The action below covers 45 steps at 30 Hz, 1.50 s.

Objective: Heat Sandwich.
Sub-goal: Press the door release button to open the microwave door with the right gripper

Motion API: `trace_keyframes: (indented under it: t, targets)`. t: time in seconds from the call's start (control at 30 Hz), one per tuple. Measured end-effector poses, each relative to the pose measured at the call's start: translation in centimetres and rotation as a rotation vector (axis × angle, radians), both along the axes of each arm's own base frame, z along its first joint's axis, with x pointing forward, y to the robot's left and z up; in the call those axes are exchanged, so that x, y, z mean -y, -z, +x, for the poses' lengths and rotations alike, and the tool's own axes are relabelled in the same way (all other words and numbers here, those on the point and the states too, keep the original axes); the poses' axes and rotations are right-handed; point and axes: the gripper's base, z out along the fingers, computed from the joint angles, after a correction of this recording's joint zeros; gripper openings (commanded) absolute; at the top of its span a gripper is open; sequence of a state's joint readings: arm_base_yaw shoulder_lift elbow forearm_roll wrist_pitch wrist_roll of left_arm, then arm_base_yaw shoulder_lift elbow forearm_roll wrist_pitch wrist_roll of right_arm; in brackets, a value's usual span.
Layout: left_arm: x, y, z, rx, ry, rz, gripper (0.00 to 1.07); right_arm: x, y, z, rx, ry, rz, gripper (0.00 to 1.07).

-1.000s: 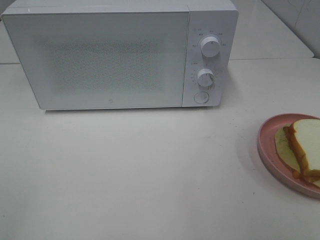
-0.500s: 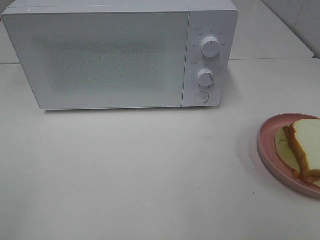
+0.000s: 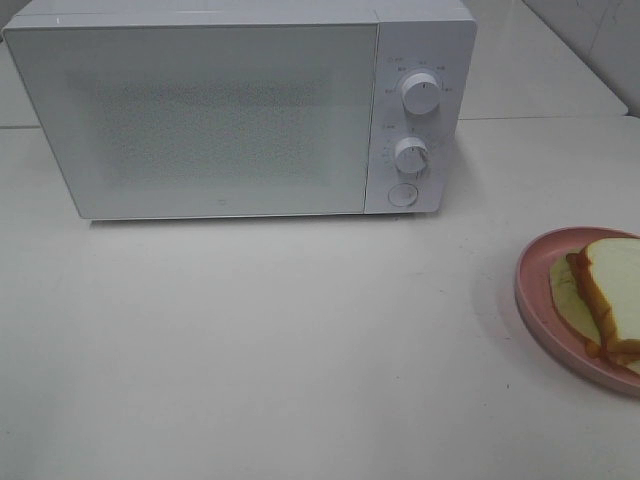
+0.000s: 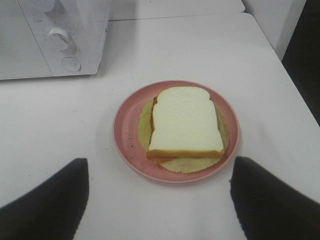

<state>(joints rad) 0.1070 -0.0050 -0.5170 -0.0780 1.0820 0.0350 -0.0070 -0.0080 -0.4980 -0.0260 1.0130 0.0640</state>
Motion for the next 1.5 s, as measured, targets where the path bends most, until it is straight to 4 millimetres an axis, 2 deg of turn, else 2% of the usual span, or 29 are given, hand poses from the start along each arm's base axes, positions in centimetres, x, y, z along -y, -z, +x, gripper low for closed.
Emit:
trace_keyframes:
  t: [1.3,1.5]
  targets:
    - [0.0,0.0,0.0,0.000,0.000,0.000,0.80,0.0,0.0,0.0,0.000,-0.001,0.001,0.76]
    - [0.0,0.0,0.0,0.000,0.000,0.000,0.80,0.0,-1.0,0.2,0.093,-0.008,-0.017,0.75]
